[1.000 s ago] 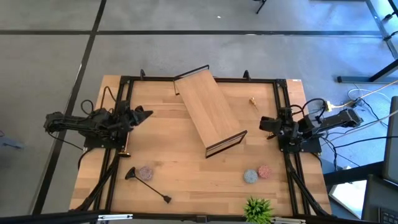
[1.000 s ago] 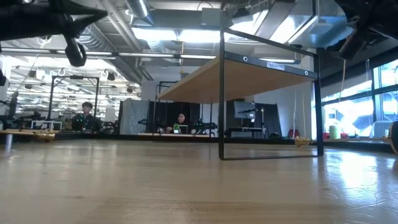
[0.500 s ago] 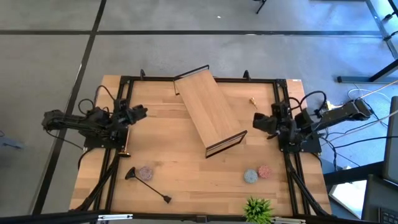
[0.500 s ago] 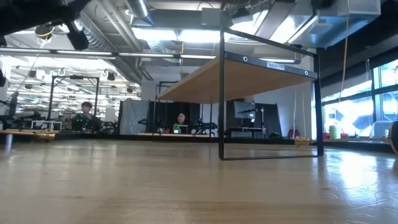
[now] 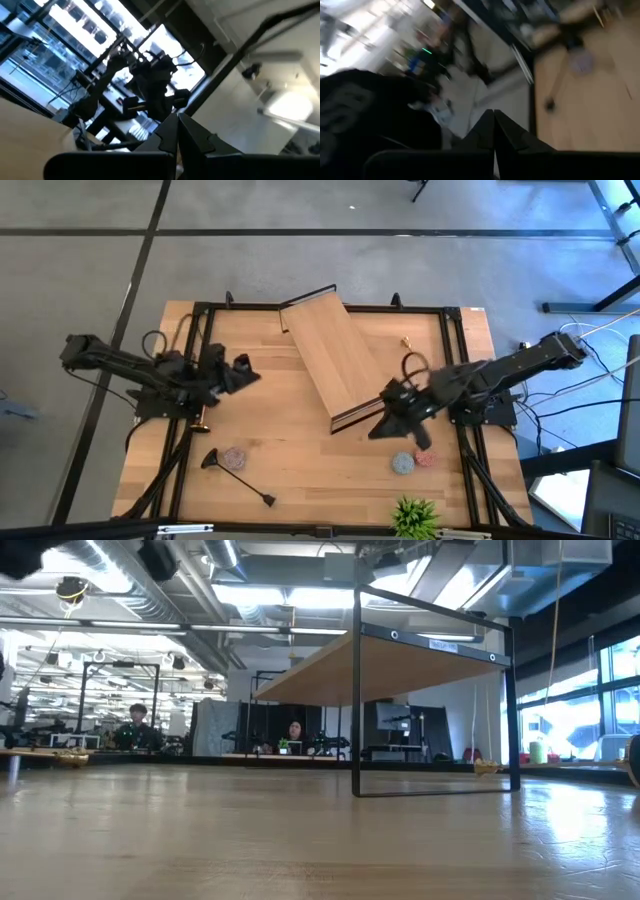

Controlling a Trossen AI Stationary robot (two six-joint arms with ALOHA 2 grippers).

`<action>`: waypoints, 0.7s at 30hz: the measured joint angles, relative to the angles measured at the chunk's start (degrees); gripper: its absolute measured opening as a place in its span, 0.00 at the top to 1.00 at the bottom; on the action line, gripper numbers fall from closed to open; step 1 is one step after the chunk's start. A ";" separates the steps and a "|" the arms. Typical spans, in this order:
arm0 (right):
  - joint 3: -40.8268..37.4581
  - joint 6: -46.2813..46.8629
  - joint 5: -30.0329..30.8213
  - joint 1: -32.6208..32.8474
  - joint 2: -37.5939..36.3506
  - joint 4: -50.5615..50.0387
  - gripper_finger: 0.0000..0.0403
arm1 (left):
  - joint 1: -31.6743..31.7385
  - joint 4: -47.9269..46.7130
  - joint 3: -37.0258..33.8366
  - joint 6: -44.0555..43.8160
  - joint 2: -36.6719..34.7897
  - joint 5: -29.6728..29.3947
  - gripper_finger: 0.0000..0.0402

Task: Pick & Place candle stick holders
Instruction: Adjust the shelf on the table

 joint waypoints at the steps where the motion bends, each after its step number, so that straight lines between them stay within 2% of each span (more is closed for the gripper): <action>1: 1.02 0.96 0.02 0.43 1.00 -2.92 1.00 | -0.87 -0.12 1.72 2.01 2.46 0.98 0.99; 5: 3.01 4.66 0.56 1.92 4.92 -7.73 1.00 | -3.94 -1.42 8.50 5.30 11.57 4.73 0.99; 8: 4.79 5.25 1.12 3.03 8.75 -9.10 1.00 | -4.61 -1.42 12.37 1.28 16.99 4.80 0.99; 11: 8.08 4.96 1.19 3.70 13.22 -15.95 1.00 | -4.76 -1.49 14.68 -2.28 20.48 6.77 0.99; 17: 18.02 -0.22 9.08 4.20 21.96 -32.76 1.00 | -6.39 -3.39 15.57 -1.91 22.19 5.98 0.99; 21: 26.52 -6.06 16.74 4.22 26.99 -40.12 1.00 | -8.20 -10.02 15.55 -1.75 20.58 0.48 0.99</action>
